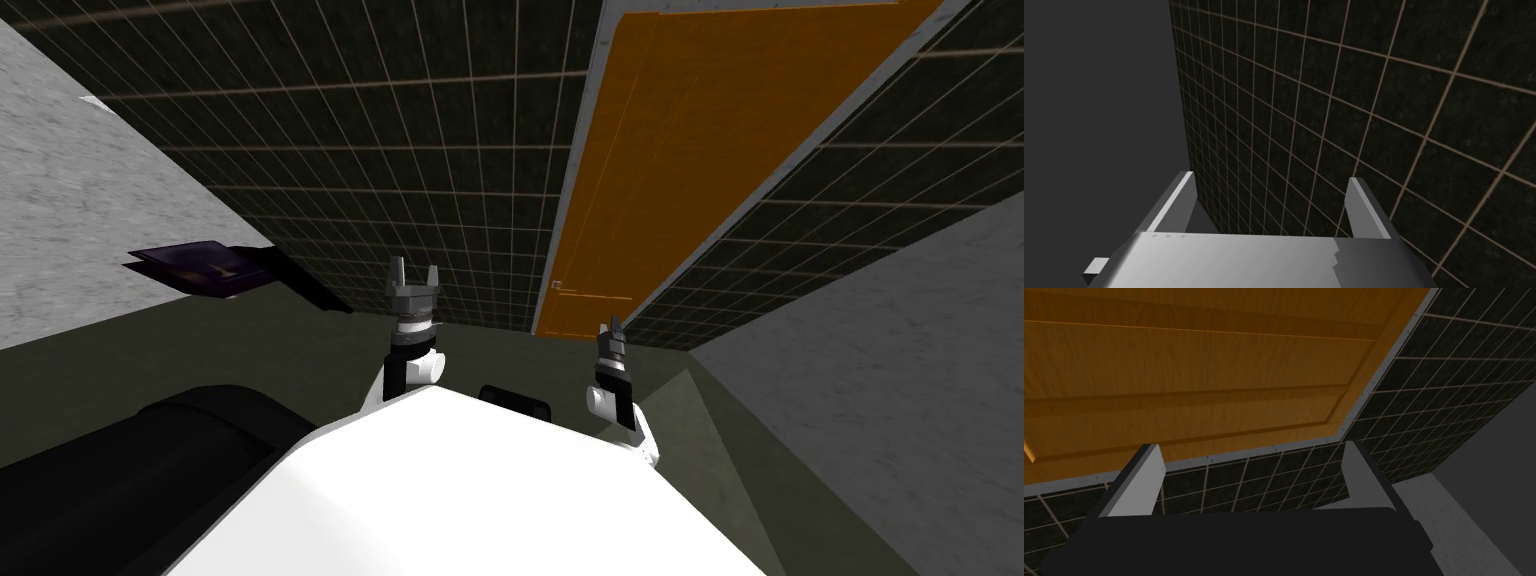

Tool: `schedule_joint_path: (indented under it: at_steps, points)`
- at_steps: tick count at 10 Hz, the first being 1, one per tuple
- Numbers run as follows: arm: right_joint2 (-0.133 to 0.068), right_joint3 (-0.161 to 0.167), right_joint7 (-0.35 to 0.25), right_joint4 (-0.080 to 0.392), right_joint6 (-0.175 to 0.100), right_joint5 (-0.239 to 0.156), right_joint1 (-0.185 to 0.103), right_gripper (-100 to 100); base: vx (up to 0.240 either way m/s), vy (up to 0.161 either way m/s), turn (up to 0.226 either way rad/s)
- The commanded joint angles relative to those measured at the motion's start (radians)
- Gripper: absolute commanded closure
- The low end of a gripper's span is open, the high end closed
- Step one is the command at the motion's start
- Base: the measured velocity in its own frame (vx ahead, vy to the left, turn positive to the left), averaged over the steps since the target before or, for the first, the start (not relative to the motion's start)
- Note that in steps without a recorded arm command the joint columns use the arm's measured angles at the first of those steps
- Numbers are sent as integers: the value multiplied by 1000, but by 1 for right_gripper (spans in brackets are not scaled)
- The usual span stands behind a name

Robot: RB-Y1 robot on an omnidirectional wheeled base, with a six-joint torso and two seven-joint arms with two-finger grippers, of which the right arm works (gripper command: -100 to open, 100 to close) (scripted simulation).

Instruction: Pull the door open

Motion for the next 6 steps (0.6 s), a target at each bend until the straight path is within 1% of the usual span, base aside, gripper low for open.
schedule_joint_path:
  at_steps: [1,2,3,4,5,6]
  points:
    - [-7,-6,-8,50,-16,-5,-17,-100,51,-13,89]
    - [-7,-6,-8,56,-16,-5,-17,-100,42,-11,53]
    - [-12,-10,-13,94,-27,-8,-33,-100,51,-6,120]
    - [-12,-10,-13,100,-27,-8,-33,-100,40,-17,43]
    - [-16,-14,-18,140,-38,-12,-50,-100,44,-16,93]
    - [-16,-14,-18,145,-38,-12,-50,-100,44,-16,53]
